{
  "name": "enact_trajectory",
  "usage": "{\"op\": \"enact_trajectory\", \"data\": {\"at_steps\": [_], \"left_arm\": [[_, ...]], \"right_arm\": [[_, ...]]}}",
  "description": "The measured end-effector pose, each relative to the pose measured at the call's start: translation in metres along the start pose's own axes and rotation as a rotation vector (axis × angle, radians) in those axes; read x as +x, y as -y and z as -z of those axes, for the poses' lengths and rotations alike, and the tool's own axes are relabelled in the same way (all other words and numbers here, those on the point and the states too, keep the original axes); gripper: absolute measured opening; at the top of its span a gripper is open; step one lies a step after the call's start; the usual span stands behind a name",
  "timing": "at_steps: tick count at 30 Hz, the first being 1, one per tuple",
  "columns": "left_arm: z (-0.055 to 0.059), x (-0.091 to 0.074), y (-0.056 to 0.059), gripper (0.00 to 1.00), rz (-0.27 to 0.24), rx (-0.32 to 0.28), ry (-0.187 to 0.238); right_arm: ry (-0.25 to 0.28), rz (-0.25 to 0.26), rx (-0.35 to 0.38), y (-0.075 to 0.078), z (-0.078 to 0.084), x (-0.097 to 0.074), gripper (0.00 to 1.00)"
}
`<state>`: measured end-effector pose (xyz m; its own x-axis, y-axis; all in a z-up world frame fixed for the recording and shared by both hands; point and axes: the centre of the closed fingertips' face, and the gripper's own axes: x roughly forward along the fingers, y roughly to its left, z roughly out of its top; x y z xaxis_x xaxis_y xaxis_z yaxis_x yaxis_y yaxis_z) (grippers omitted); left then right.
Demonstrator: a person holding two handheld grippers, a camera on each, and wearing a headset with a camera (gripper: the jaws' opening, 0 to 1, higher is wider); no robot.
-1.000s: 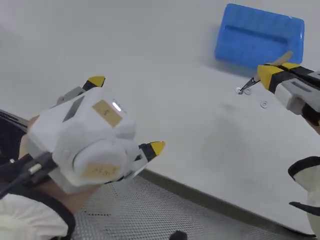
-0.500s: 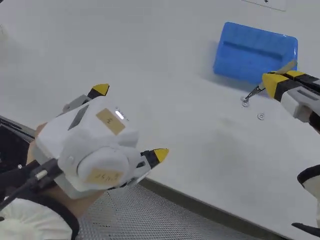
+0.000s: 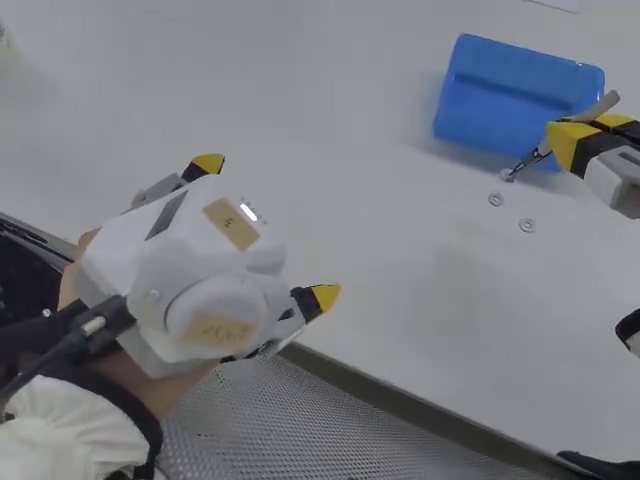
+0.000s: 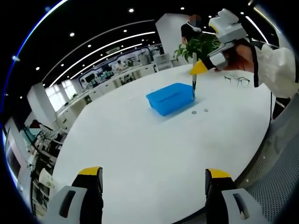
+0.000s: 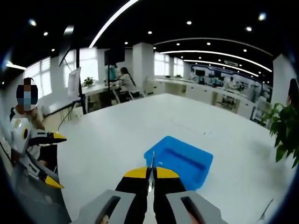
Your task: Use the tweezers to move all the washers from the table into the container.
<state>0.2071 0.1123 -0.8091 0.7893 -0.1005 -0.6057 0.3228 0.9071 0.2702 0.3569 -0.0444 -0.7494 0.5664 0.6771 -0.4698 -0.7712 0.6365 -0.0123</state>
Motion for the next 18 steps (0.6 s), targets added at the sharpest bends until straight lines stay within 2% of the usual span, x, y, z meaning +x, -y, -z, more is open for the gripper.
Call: {"op": "enact_trajectory", "data": {"at_steps": [9, 18], "left_arm": [[0.001, 0.000, 0.001, 0.92, 0.004, 0.003, -0.006], [0.002, 0.002, 0.003, 0.92, 0.016, 0.006, -0.020]], "right_arm": [[0.033, 0.022, -0.022, 0.017, -0.018, 0.012, 0.00], [0.054, 0.039, -0.007, 0.036, -0.022, 0.029, 0.00]]}}
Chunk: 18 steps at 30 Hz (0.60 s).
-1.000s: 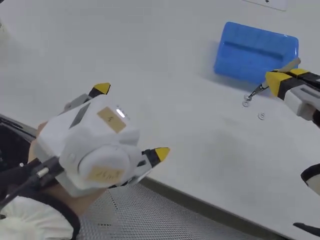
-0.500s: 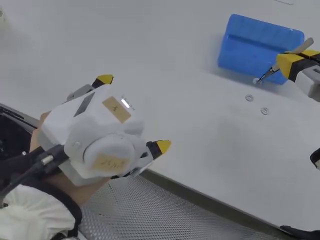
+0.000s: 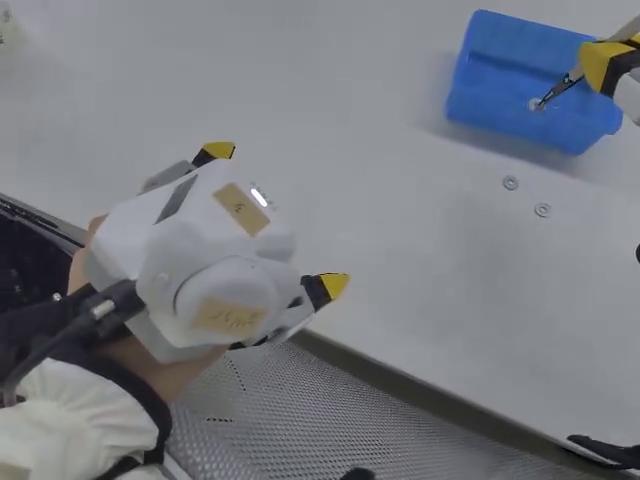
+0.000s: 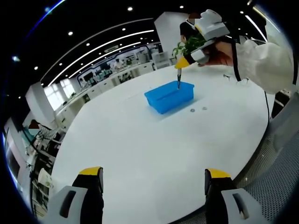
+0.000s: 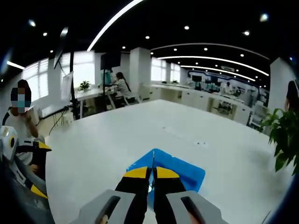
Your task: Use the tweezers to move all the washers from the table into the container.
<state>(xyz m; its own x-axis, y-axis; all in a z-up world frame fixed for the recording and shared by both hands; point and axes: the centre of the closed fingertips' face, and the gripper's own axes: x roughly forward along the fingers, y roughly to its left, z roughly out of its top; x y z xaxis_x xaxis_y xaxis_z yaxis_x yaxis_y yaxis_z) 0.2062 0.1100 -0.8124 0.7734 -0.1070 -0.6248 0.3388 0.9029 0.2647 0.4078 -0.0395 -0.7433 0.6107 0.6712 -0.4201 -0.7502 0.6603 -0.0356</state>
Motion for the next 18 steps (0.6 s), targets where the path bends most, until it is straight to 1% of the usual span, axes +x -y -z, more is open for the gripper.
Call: {"op": "enact_trajectory", "data": {"at_steps": [4, 9, 15, 18], "left_arm": [[0.000, 0.000, 0.001, 0.92, 0.004, 0.005, -0.002], [0.002, 0.001, 0.001, 0.92, 0.001, 0.003, -0.011], [0.003, 0.001, 0.000, 0.91, 0.000, 0.006, -0.016], [0.003, 0.001, 0.000, 0.91, -0.001, 0.003, -0.016]], "right_arm": [[0.006, 0.017, 0.007, 0.009, 0.000, 0.009, 0.00], [-0.011, 0.041, 0.006, 0.017, 0.008, 0.023, 0.00], [-0.054, 0.054, -0.044, 0.019, 0.022, 0.040, 0.00], [-0.068, 0.047, -0.035, 0.018, 0.030, 0.047, 0.00]]}}
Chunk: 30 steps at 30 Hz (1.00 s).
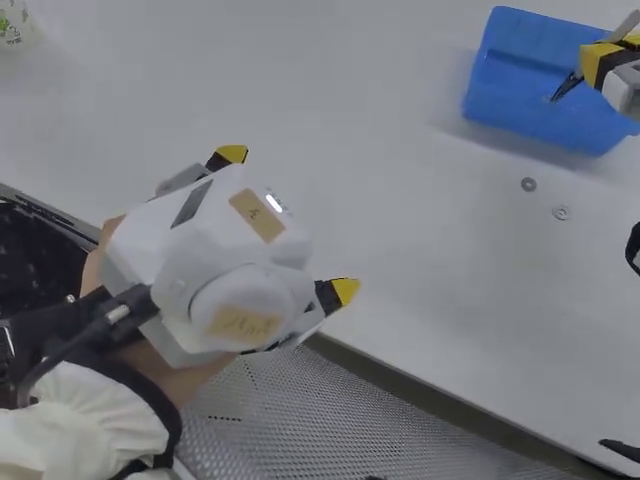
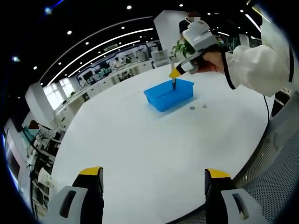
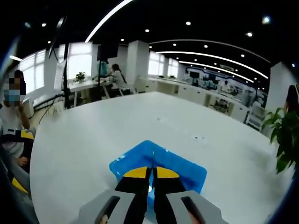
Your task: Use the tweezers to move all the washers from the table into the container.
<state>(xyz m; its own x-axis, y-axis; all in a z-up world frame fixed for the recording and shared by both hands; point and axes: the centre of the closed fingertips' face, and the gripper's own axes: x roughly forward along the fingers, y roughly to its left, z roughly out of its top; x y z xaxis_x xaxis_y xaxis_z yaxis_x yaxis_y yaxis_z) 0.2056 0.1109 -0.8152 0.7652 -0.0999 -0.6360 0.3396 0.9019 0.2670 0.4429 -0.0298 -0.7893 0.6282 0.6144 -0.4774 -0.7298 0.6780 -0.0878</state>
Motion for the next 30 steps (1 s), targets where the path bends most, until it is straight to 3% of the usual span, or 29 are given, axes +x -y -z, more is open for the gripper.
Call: {"op": "enact_trajectory", "data": {"at_steps": [9, 18, 20, 23, 30], "left_arm": [[0.000, 0.000, 0.000, 0.91, 0.001, -0.003, 0.001], [0.000, 0.000, -0.001, 0.90, 0.000, -0.003, -0.003], [0.000, 0.000, -0.001, 0.90, 0.000, -0.003, -0.005], [0.000, 0.000, 0.000, 0.90, 0.000, 0.000, -0.003], [0.000, 0.000, -0.001, 0.90, -0.002, -0.001, -0.001]], "right_arm": [[-0.042, 0.008, -0.004, 0.001, 0.018, 0.011, 0.00], [-0.035, 0.008, 0.009, 0.003, 0.019, 0.010, 0.00], [-0.026, -0.008, -0.002, 0.001, 0.018, 0.010, 0.01], [-0.025, 0.010, -0.035, 0.003, 0.014, 0.007, 0.02], [0.048, -0.007, 0.028, 0.003, -0.006, -0.017, 0.02]]}}
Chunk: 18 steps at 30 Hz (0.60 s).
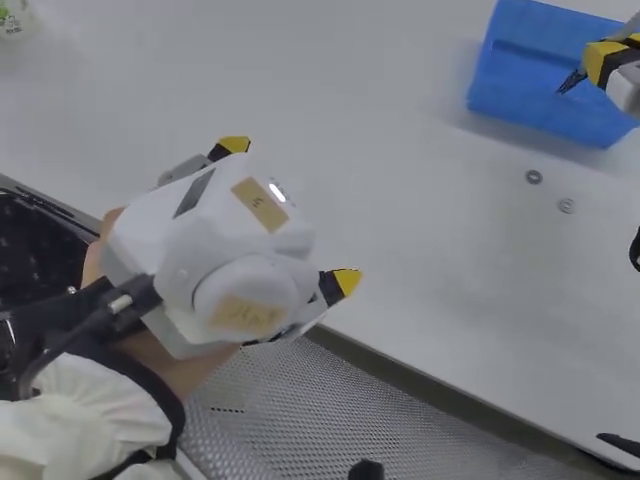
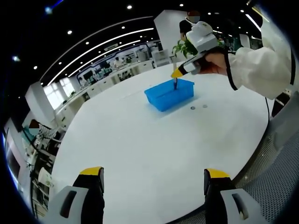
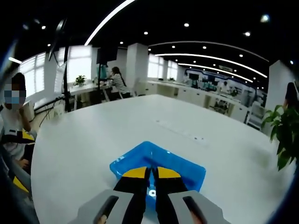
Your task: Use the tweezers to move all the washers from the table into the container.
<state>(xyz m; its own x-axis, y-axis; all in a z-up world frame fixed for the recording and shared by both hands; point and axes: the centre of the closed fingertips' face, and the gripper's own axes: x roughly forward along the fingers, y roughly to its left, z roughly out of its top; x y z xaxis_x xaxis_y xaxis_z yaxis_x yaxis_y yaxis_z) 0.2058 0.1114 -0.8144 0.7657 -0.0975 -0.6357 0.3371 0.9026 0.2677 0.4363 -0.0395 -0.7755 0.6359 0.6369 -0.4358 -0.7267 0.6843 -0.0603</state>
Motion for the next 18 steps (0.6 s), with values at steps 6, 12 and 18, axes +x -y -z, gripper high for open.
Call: {"op": "enact_trajectory", "data": {"at_steps": [6, 12, 18], "left_arm": [[0.000, 0.000, 0.000, 0.90, 0.000, 0.002, -0.001], [0.001, 0.001, 0.000, 0.90, 0.000, 0.004, -0.003], [0.000, 0.001, -0.002, 0.90, -0.007, 0.005, -0.001]], "right_arm": [[0.033, -0.008, 0.017, -0.009, -0.007, -0.024, 0.02], [0.028, -0.027, 0.054, -0.026, 0.009, -0.036, 0.02], [0.060, 0.009, 0.048, -0.028, 0.005, -0.049, 0.02]]}}
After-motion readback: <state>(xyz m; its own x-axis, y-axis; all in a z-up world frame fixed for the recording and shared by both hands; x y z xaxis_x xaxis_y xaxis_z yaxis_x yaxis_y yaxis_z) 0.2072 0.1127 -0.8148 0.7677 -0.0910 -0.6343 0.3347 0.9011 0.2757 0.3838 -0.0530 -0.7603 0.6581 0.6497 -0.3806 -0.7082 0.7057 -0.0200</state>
